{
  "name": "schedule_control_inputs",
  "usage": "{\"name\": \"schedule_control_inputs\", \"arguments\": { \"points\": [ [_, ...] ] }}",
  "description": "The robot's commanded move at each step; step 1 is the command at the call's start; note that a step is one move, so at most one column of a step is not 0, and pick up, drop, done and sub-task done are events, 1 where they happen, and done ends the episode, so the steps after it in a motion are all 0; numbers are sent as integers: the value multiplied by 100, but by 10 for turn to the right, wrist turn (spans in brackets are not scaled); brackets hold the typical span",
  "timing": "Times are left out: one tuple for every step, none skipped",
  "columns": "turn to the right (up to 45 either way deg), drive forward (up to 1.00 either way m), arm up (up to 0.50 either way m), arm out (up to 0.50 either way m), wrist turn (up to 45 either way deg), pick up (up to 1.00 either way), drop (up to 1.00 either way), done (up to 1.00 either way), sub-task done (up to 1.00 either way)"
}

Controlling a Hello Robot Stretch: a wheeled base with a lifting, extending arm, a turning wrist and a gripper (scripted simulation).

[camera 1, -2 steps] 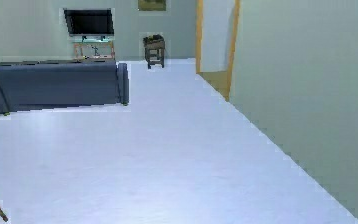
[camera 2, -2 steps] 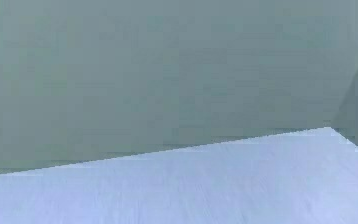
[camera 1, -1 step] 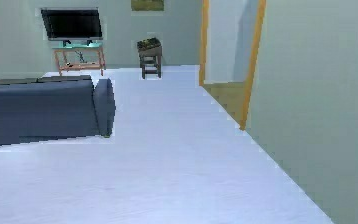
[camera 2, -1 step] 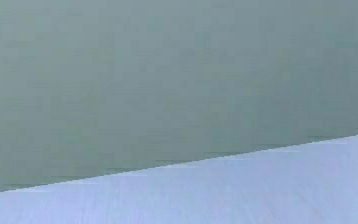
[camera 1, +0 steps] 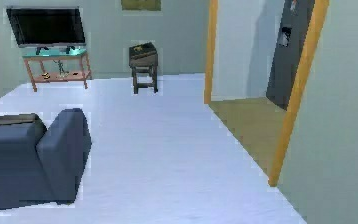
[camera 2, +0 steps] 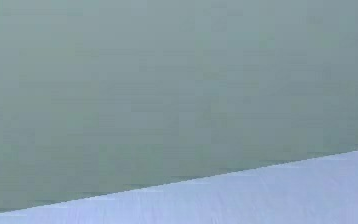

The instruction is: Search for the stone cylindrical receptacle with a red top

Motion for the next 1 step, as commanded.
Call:
{"name": "schedule_control_inputs", "arguments": {
  "points": [
    [0, 100, 0, 0, 0, 0, 0, 0, 0]
  ]
}}
